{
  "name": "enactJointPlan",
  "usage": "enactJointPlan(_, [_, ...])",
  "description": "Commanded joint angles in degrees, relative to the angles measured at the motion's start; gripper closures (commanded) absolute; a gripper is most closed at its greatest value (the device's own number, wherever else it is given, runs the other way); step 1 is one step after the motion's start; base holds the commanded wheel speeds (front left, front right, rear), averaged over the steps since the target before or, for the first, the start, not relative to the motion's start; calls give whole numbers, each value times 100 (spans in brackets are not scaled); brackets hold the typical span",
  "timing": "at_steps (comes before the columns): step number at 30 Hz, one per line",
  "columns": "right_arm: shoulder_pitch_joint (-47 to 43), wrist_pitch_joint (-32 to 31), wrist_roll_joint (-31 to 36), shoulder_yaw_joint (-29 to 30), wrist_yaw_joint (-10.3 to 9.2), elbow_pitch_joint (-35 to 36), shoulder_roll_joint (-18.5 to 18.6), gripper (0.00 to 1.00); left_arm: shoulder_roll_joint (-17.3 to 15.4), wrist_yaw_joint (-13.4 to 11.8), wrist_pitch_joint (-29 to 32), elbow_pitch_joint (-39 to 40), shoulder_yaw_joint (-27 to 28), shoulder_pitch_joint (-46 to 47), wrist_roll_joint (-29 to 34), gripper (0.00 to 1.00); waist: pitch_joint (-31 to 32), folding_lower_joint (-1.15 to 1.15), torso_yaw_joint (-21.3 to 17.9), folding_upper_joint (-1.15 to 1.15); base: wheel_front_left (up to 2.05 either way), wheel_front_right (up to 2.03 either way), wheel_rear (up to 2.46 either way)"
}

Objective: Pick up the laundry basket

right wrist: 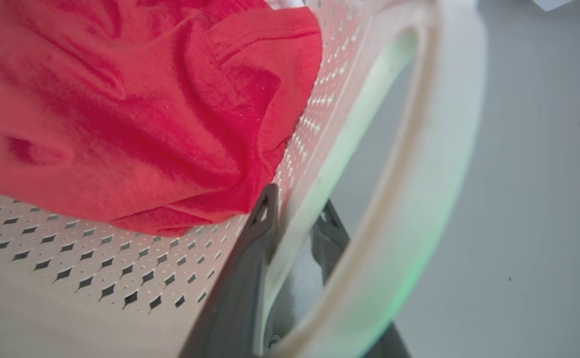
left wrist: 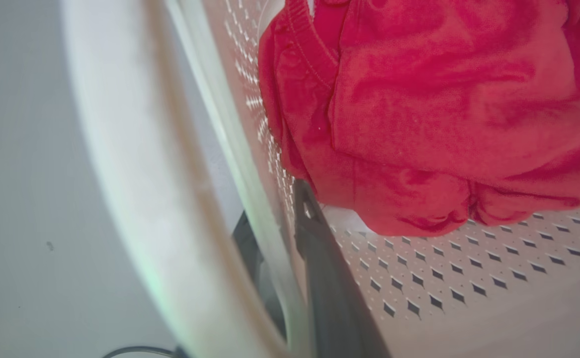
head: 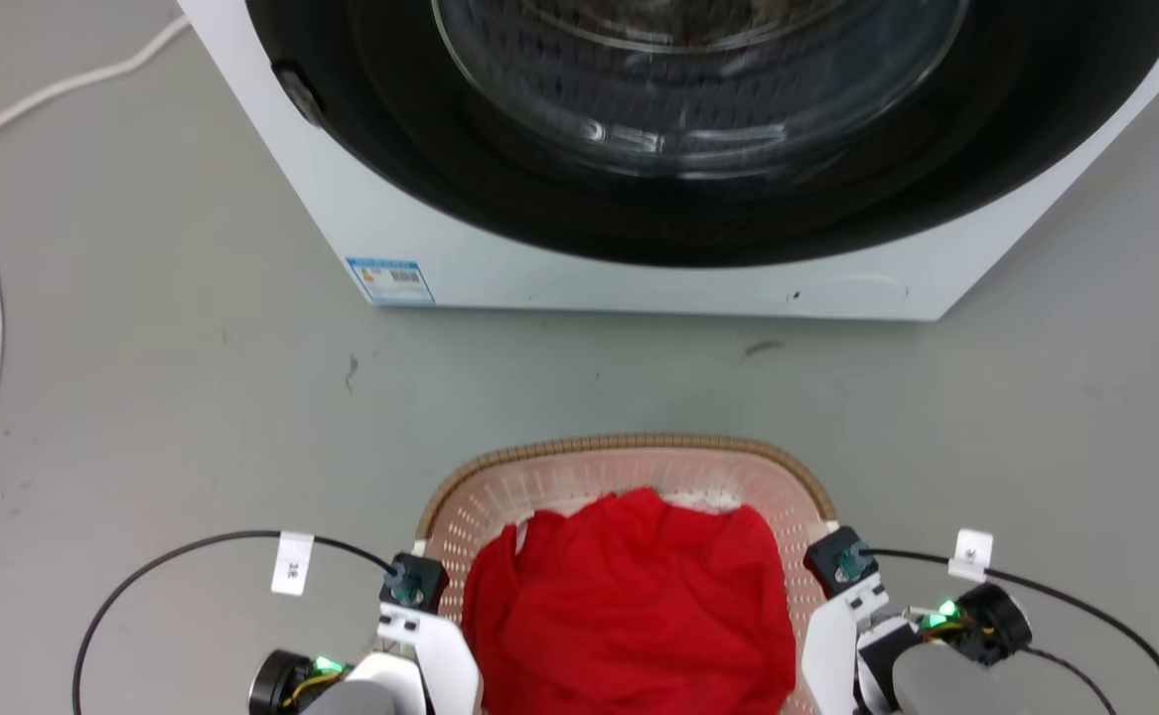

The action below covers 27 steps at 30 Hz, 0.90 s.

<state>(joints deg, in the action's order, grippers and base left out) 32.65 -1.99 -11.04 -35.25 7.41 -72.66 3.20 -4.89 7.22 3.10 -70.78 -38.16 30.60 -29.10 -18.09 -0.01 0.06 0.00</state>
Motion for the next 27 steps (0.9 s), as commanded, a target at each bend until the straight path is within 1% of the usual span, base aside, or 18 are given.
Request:
enactJointPlan(1, [-98,-8,-48,-112,14,73,-60,100,43,39,68,81,-125,-134,-64,100,324,1,-2,0,0,0,0])
enactJointPlan(9, [-403,-212,-446,-564,15,86,-66,100,-75,45,382,292,-650,-503,-588,100,1023,1,6,0,0,0,0])
enactJointPlan(16, [-560,-389,-715,-897,15,81,-70,100,-152,50,605,408,-1007,-690,-955,100,1418,1,16,0,0,0,0])
enactJointPlan(18, [-677,-522,-889,-1059,15,114,-72,100,-185,50,693,435,-1164,-753,-1121,100,1605,1,5,0,0,0,0])
enactJointPlan(27, [-841,-915,-1324,-1494,17,202,-76,100,-213,50,910,484,-1533,-773,-1483,100,1914,1,-33,0,0,0,0])
